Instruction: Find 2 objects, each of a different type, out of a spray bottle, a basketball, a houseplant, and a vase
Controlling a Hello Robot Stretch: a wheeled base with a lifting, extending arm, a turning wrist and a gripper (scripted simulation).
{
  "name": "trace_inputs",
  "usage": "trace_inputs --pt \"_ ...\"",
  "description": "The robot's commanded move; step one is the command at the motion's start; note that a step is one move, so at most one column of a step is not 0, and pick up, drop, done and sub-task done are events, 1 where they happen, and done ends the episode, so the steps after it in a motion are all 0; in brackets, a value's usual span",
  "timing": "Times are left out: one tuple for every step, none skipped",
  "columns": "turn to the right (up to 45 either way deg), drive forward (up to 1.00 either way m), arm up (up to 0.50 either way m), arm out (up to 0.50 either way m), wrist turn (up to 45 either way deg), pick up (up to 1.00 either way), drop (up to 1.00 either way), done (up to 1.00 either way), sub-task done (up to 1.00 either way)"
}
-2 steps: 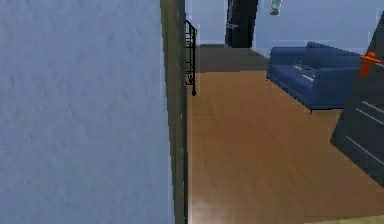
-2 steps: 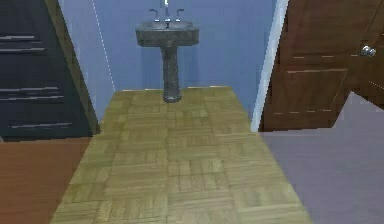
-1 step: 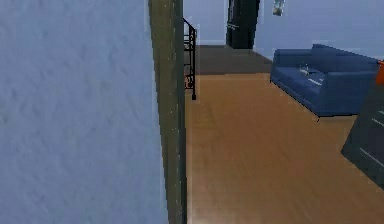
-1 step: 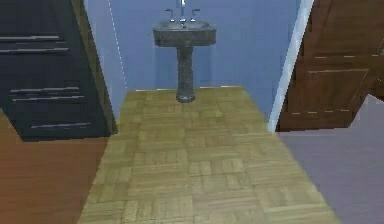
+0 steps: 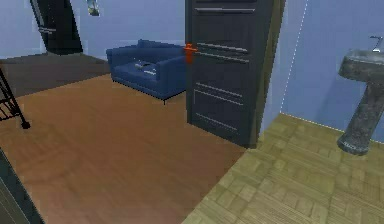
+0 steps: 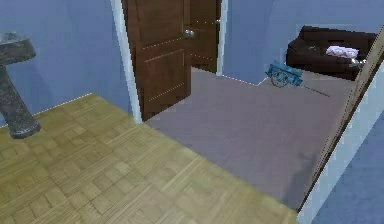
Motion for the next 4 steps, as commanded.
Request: trace_inputs --pt "21.0 0.0 0.0 0.0 0.0 0.0 0.0 0.0 0.0" --pt "0.0 0.5 0.0 0.0 0.0 0.0 0.0 0.0 0.0" --pt "-21.0 0.0 0.0 0.0 0.0 0.0 0.0 0.0 0.0" --pt "0.0 0.25 0.0 0.0 0.0 0.0 0.0 0.0 0.0"
